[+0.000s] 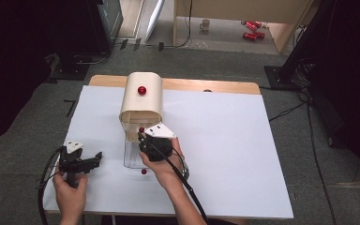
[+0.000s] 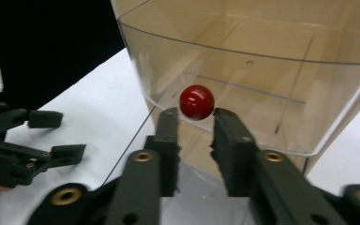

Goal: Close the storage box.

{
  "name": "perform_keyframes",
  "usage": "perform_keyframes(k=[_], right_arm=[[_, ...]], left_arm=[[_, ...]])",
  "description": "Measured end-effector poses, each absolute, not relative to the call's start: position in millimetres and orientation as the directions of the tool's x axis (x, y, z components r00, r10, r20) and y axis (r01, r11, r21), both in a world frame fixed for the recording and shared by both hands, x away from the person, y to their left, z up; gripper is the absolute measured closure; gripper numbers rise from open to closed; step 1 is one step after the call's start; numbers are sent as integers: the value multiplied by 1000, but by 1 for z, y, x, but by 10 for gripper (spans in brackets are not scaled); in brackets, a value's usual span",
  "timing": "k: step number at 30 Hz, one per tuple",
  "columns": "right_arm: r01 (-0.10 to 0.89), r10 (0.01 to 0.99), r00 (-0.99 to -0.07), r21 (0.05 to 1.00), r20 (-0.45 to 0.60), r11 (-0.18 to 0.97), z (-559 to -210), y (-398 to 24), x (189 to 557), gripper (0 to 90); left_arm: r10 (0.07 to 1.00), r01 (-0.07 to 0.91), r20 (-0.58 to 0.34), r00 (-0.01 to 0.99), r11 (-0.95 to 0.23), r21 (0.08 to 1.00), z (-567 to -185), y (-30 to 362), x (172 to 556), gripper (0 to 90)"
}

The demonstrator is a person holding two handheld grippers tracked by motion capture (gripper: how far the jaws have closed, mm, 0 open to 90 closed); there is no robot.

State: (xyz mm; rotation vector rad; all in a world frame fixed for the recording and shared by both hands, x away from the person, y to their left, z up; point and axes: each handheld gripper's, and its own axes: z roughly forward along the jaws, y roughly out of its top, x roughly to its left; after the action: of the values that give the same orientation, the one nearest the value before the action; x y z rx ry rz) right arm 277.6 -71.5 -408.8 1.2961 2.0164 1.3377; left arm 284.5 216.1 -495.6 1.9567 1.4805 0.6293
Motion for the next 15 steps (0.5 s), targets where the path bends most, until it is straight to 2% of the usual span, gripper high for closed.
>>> perform_keyframes(k=[1,2,3,4,5,6,8,9,10,11,12,15], right_arm=[[481,847,-506,869,166,116,-408,-72,277,638],[480,836,-525,867,163,133,-407,-71,274,540],[480,836,-525,867,163,133,-407,-71,274,540],[475,827,-542,866,149,156,-405,-70,270,438],[475,827,-542,866,149,156,-405,-70,270,438],[472,823,-550,865,139,169,-404,-68,266,360],[471,819,-556,865,141,171,-402,-68,261,272],[471,819,-556,865,141,171,-402,-68,261,272],[476,826,-547,862,137,172,-400,-68,257,146],[476,826,-547,862,137,172,-400,-68,257,146],[487,832,-540,854,128,185,-399,-67,253,34],[491,827,-547,849,128,193,-399,-67,249,0]], left_arm=[[964,679,16,266,-199,706,-496,216,284,141],[964,680,15,266,-199,706,-496,216,284,141],[964,680,15,266,-199,706,-496,216,284,141],[964,680,16,266,-199,706,-496,216,284,141],[964,680,16,266,-199,706,-496,216,284,141],[964,680,16,266,-199,706,-496,216,284,141],[964,679,16,266,-199,706,-496,216,284,141],[964,679,16,266,-199,706,-496,216,284,141],[964,679,16,266,-199,706,-496,216,284,141],[964,679,16,266,-199,706,-496,216,284,141],[964,680,16,266,-200,705,-496,216,284,142],[964,679,16,266,-199,706,-496,216,284,141]])
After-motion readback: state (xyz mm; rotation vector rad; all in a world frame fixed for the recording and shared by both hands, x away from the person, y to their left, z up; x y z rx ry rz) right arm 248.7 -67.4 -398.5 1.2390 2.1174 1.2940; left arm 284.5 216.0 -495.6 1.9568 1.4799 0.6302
